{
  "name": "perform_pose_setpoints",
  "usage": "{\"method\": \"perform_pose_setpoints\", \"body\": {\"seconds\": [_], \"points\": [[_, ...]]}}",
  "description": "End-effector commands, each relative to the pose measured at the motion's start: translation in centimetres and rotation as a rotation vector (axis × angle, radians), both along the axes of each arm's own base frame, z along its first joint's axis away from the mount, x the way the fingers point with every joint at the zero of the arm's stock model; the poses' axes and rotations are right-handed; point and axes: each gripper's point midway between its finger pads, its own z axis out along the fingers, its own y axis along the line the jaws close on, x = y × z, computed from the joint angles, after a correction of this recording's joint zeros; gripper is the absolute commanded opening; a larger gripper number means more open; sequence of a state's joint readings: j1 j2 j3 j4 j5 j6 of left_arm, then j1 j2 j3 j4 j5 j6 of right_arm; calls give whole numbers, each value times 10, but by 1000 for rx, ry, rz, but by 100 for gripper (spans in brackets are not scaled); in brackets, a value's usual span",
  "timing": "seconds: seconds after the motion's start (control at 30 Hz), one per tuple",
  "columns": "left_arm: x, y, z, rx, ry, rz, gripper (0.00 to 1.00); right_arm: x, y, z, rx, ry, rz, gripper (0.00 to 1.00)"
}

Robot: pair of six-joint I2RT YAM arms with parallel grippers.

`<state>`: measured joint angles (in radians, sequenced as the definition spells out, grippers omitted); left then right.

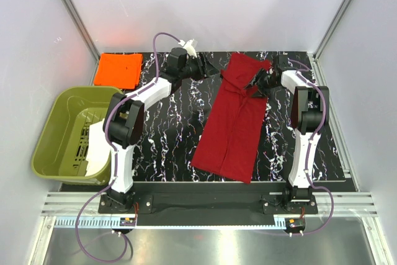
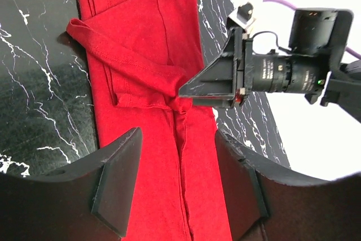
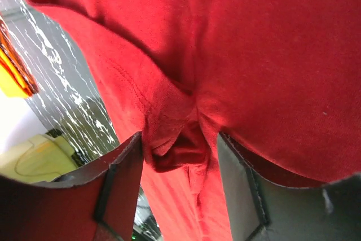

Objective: Fold and stack the t-shirts
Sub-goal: Fold the tshirt

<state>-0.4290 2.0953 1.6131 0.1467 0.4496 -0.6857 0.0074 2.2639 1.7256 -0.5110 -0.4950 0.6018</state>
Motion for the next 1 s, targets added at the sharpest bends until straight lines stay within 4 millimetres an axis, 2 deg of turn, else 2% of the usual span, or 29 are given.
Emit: {"method": "perform_pose_setpoints", "body": {"seconds": [0.0, 0.3, 0.37, 0.47, 0.5, 0.63, 0.7, 0.83, 0.97], "points": [[-7, 2, 35, -19, -73, -17, 59, 20, 8, 44, 47, -131, -30, 60], [-19, 9, 28, 5, -63, -27, 59, 33, 9, 53, 63, -174, -38, 64], [-19, 10, 26, 5, -59, -26, 59, 35, 10, 48, 68, -167, -37, 64], [-22, 12, 22, 5, -43, -26, 58, 39, 13, 46, 79, -167, -17, 52], [-23, 12, 21, 6, -41, -25, 58, 41, 14, 49, 76, -185, -5, 42], [-26, 18, 17, 18, -32, -13, 58, 44, 26, 67, 45, -260, 63, 26], [-27, 20, 14, 21, -21, -10, 58, 43, 34, 72, 42, -278, 103, 24], [-27, 25, 10, 35, 1, 8, 57, 35, 49, 70, 30, -265, 174, 20], [-23, 34, 7, 38, 27, 47, 56, 23, 68, 71, 23, -267, 232, 23]]}}
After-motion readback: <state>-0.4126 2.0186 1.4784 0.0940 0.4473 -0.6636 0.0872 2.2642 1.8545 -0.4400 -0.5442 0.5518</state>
